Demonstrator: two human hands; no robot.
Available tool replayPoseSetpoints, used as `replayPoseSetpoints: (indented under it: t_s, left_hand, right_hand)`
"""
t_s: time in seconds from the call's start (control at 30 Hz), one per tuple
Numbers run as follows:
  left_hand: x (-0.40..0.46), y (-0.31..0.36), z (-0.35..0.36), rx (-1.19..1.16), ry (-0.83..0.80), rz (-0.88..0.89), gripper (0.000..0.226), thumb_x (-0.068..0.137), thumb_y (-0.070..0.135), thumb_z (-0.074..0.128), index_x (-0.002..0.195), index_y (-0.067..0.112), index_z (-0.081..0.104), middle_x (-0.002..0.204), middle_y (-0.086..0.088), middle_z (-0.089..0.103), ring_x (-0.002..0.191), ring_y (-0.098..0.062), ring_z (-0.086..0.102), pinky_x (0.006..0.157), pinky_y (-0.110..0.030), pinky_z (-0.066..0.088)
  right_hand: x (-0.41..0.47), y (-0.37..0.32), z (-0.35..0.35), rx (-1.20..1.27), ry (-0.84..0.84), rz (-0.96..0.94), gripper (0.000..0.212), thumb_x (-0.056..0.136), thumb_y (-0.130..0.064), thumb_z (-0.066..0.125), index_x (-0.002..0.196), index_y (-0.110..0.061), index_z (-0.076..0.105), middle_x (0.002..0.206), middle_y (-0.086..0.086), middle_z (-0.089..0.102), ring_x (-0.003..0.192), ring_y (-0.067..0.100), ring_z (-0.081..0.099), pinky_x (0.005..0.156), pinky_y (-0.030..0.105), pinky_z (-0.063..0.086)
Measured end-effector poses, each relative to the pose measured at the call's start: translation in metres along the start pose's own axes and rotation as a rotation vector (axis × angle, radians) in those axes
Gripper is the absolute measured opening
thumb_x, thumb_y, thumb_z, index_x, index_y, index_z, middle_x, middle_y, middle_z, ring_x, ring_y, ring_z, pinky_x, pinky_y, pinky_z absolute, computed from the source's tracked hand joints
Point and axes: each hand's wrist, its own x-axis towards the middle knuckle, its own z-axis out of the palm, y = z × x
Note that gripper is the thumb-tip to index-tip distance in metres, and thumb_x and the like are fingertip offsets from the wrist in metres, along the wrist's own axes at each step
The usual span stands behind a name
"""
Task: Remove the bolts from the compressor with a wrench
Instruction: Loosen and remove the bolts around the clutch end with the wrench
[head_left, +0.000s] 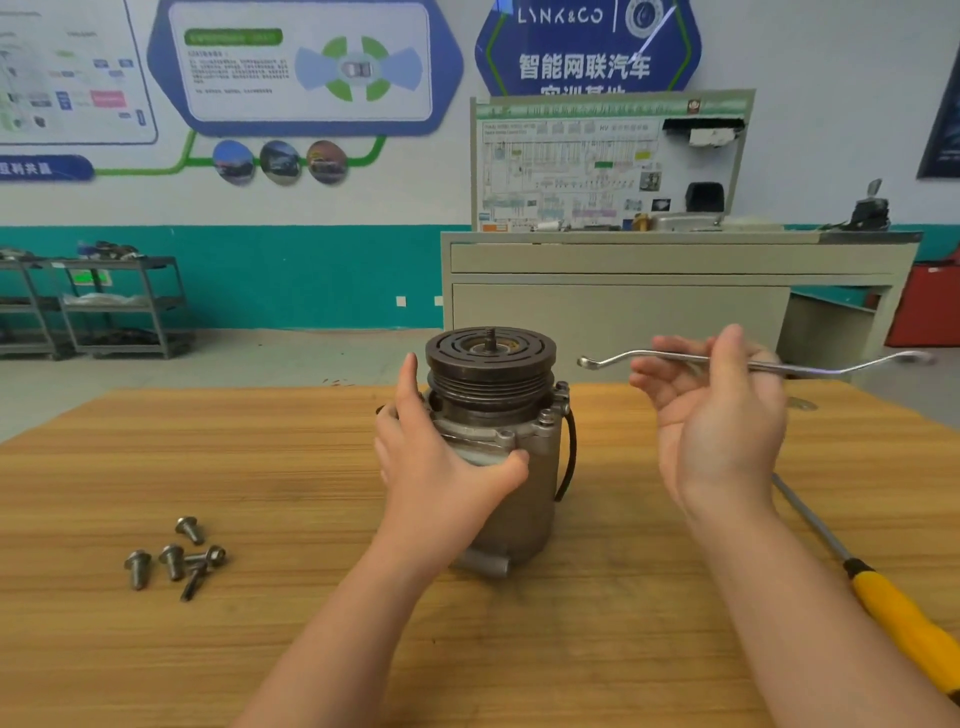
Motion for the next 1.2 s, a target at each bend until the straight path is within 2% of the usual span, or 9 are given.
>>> replayPoseSetpoints:
  t_s: [0.3, 0.43, 0.57, 0.67, 0.8, 0.9, 1.03, 1.1, 1.2]
  left_hand:
    - [0.000, -0.004, 0.000, -0.048, -0.032, 0.052, 0.117, 0.067, 0.043, 0.080, 0.151, 0.041, -0.002, 0.152, 0.009, 0.018, 0.143, -0.014, 0.017, 0.119, -0.046, 0.020]
    - [-0.001, -0.004, 0.001, -0.053, -0.024, 0.058, 0.120, 0.057, 0.053, 0.075, 0.149, 0.044, -0.001, 0.145, 0.015, 0.020, 0.140, -0.008, 0.019, 0.119, -0.043, 0.022]
    - [-0.001, -0.006, 0.001, -0.021, -0.012, 0.082, 0.122, 0.063, 0.049, 0.084, 0.148, 0.046, -0.003, 0.150, 0.011, 0.020, 0.140, -0.009, 0.018, 0.119, -0.046, 0.022]
    - [0.000, -0.005, 0.002, -0.014, 0.012, 0.079, 0.122, 0.062, 0.052, 0.083, 0.149, 0.046, -0.003, 0.151, 0.007, 0.022, 0.141, -0.013, 0.020, 0.118, -0.048, 0.023]
    - [0.001, -0.004, 0.001, 0.016, 0.040, 0.059, 0.122, 0.054, 0.054, 0.074, 0.151, 0.040, 0.000, 0.145, 0.003, 0.029, 0.137, -0.016, 0.026, 0.117, -0.048, 0.025]
    - [0.000, -0.001, 0.001, 0.011, 0.032, 0.050, 0.120, 0.054, 0.054, 0.071, 0.150, 0.042, 0.000, 0.140, 0.009, 0.029, 0.137, -0.015, 0.027, 0.116, -0.050, 0.025]
    - [0.001, -0.001, 0.001, 0.024, 0.044, 0.049, 0.120, 0.054, 0.055, 0.071, 0.150, 0.041, 0.001, 0.138, 0.010, 0.028, 0.137, -0.016, 0.028, 0.116, -0.050, 0.025]
    - [0.002, -0.003, 0.000, 0.057, 0.049, 0.050, 0.121, 0.056, 0.058, 0.075, 0.149, 0.043, -0.001, 0.138, 0.009, 0.030, 0.136, -0.017, 0.029, 0.117, -0.048, 0.023]
    - [0.001, -0.002, 0.000, 0.170, 0.085, 0.050, 0.122, 0.058, 0.062, 0.076, 0.148, 0.045, -0.004, 0.139, 0.000, 0.035, 0.133, -0.021, 0.032, 0.111, -0.046, 0.022]
  right_hand:
    - [-0.036, 0.011, 0.008, -0.561, -0.348, -0.643, 0.012, 0.100, -0.043, 0.044, 0.090, -0.036, 0.044, 0.073, -0.009, 0.065, 0.054, 0.006, 0.065, 0.050, 0.024, 0.053]
    - [-0.041, 0.016, 0.004, -0.690, -0.386, -0.774, 0.040, 0.102, -0.040, 0.041, 0.088, -0.005, 0.055, 0.061, 0.005, 0.063, 0.057, 0.003, 0.063, 0.050, 0.023, 0.050]
    - [-0.049, 0.020, 0.008, -0.721, -0.444, -0.853, 0.028, 0.103, -0.038, 0.040, 0.092, -0.014, 0.048, 0.064, 0.008, 0.061, 0.055, 0.018, 0.063, 0.051, 0.034, 0.050]
    - [-0.052, 0.026, 0.009, -0.693, -0.483, -0.916, 0.024, 0.105, -0.033, 0.038, 0.093, -0.013, 0.046, 0.071, 0.005, 0.057, 0.062, 0.012, 0.057, 0.057, 0.022, 0.046]
    - [-0.052, 0.032, 0.007, -0.413, -0.378, -0.738, 0.020, 0.105, -0.026, 0.035, 0.091, -0.022, 0.049, 0.072, 0.009, 0.056, 0.058, 0.013, 0.049, 0.058, 0.021, 0.041]
    - [-0.036, 0.028, 0.006, -0.189, -0.034, -0.277, 0.029, 0.102, -0.025, 0.034, 0.079, -0.015, 0.047, 0.065, 0.005, 0.065, 0.043, 0.018, 0.048, 0.045, 0.024, 0.038]
    - [-0.001, 0.017, -0.003, 0.131, -0.056, 0.372, 0.034, 0.105, -0.023, 0.031, 0.075, -0.012, 0.044, 0.060, 0.009, 0.063, 0.047, 0.018, 0.054, 0.047, 0.022, 0.045]
    - [0.004, 0.009, -0.004, 0.181, -0.079, 0.354, 0.032, 0.105, -0.027, 0.032, 0.079, -0.013, 0.044, 0.065, 0.008, 0.066, 0.054, 0.019, 0.060, 0.051, 0.023, 0.050]
    - [-0.003, -0.002, 0.000, -0.063, -0.122, -0.040, 0.025, 0.105, -0.031, 0.036, 0.087, -0.016, 0.045, 0.069, 0.003, 0.068, 0.053, 0.017, 0.063, 0.051, 0.026, 0.052]
